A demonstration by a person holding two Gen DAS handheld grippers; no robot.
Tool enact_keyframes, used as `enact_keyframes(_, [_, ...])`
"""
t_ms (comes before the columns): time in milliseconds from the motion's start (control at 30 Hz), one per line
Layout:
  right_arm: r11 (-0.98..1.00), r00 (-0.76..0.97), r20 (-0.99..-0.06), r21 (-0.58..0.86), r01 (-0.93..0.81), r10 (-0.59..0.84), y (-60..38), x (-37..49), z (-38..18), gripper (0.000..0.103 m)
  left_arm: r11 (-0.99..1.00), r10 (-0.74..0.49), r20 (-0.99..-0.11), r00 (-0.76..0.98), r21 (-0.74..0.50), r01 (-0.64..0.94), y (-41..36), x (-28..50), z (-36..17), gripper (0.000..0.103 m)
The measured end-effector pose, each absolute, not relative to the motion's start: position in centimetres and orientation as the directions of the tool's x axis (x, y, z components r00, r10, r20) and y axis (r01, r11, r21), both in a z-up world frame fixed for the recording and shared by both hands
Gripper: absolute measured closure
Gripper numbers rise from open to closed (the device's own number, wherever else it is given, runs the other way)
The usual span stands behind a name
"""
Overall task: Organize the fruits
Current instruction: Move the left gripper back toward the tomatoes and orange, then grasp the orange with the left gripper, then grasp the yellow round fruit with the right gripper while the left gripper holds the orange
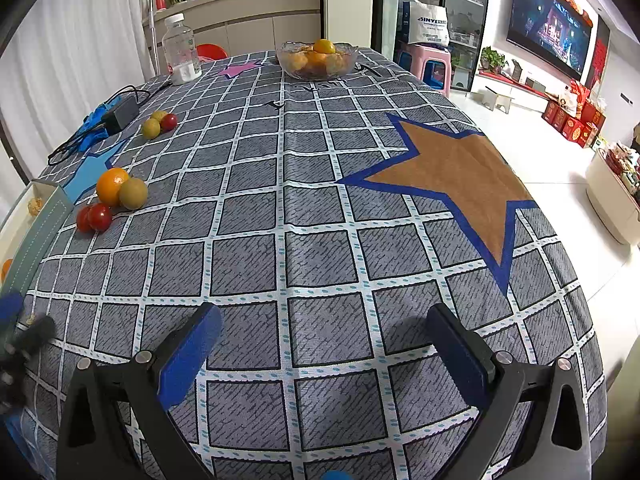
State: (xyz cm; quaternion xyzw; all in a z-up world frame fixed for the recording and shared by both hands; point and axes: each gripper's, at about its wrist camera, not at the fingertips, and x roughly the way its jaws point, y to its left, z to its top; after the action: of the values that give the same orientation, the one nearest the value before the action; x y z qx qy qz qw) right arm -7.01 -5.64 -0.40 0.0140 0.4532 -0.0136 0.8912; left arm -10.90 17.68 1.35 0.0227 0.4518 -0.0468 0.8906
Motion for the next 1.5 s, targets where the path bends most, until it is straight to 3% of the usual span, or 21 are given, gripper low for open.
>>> enact_keyframes(200, [0.999,0.589,-0.808,0.013,0.037,-0.011,-5.7,-7.0,-0.4,0.000,0.995,-0.087,-0.811,0.578,-0.039,0.095,16.9,-6.7,3.6,0.015])
enact_keyframes(300, [0.999,0.589,-0.808,0.013,0.037,-0.011,-5.6,-7.0,-0.4,0.000,0.996,-0.085,-0.828,0.554,-0.050,0.079,16.4,-3.8,3.3,0.023])
enact_keyframes(567, [0.999,0.589,-0.808,0.013,0.036,-0.011,-5.6,-7.1,-0.3,0.000,0.993,-0.120,-0.843,0.524,-0.092,0.079,14.7,1.6,2.7,0.024])
enact_keyframes(700, [0.999,0.589,-0.808,0.013,0.037,-0.011,-5.6,-7.1,-0.3,0.000,0.991,-0.132,-0.860,0.493,-0.124,0.049,14.6,3.4,1.5,0.032])
enact_keyframes(800, [0.999,0.589,-0.808,0.013,0.037,-0.012,-5.6,-7.0,-0.3,0.000,0.976,-0.207,-0.862,0.463,-0.215,0.035,15.3,3.9,1.4,0.050])
enact_keyframes(833, [0.999,0.589,-0.808,0.013,0.037,-0.012,-5.5,-7.0,-0.3,0.000,0.973,-0.217,-0.862,0.459,-0.228,0.034,15.4,3.8,1.4,0.052])
enact_keyframes(1133, [0.999,0.589,-0.808,0.012,0.037,-0.012,-5.5,-7.0,-0.3,0.000,0.960,-0.240,-0.857,0.455,-0.278,-0.018,17.1,4.1,1.2,0.053])
enact_keyframes(1433, [0.999,0.589,-0.808,0.012,0.038,-0.012,-5.5,-7.0,-0.3,0.000,0.977,-0.211,-0.876,0.434,-0.206,0.058,15.3,3.8,0.6,0.053])
enact_keyframes(1500, [0.999,0.589,-0.808,0.012,0.038,-0.013,-5.5,-7.0,-0.3,0.000,0.979,-0.201,-0.877,0.436,-0.190,0.070,14.9,3.8,0.6,0.065])
